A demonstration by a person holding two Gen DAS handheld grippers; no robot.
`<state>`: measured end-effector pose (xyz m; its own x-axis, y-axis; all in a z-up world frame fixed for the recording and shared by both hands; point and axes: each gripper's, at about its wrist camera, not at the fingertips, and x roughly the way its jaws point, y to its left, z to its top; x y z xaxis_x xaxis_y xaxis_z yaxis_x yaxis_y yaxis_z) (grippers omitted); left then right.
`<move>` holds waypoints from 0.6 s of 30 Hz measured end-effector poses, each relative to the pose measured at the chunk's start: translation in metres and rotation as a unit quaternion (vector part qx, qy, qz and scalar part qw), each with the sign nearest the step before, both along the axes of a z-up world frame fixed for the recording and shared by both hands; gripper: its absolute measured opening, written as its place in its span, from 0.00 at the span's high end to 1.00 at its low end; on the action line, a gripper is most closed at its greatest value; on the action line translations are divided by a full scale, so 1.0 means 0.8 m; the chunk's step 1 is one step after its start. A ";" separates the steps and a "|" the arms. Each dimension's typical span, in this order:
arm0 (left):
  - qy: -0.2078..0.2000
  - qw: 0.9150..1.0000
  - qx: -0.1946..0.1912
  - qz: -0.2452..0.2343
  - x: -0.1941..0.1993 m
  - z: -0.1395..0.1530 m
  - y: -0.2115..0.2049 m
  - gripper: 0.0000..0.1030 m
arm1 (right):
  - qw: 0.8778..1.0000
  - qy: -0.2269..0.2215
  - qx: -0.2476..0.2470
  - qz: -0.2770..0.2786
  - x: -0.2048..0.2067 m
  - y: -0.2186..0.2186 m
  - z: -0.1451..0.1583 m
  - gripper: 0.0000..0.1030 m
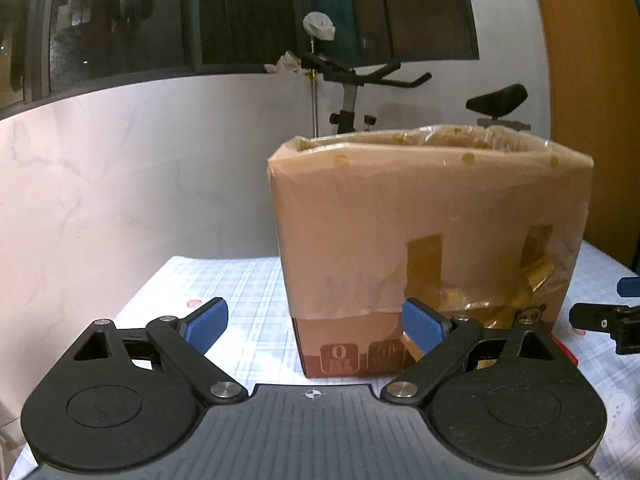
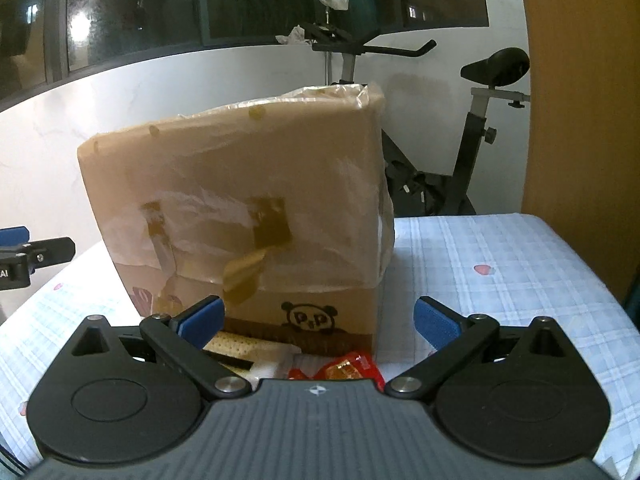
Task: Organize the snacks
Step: 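Lower both open tools toward the remaining snacks beside the box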
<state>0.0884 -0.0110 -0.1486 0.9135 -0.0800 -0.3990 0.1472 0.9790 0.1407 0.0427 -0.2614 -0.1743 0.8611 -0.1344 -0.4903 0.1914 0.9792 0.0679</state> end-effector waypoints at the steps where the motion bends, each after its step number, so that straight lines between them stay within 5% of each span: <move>1: 0.005 1.000 0.000 0.000 0.001 -0.002 -0.001 0.07 | 1.000 0.002 0.001 0.001 -0.001 -0.001 -0.003 0.00; 6: 0.037 0.999 -0.017 -0.021 0.003 -0.016 -0.005 0.07 | 0.999 0.033 0.004 0.010 0.000 -0.005 -0.021 0.00; 18: 0.072 0.996 0.010 -0.053 -0.007 -0.050 -0.025 0.07 | 0.997 0.075 0.029 0.006 0.007 -0.023 -0.057 0.02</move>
<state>0.0830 -0.0308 -0.1887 0.8339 -0.1631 -0.5273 0.2692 0.9542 0.1305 0.0485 -0.2801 -0.2199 0.7791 -0.0920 -0.6201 0.1919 0.9767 0.0963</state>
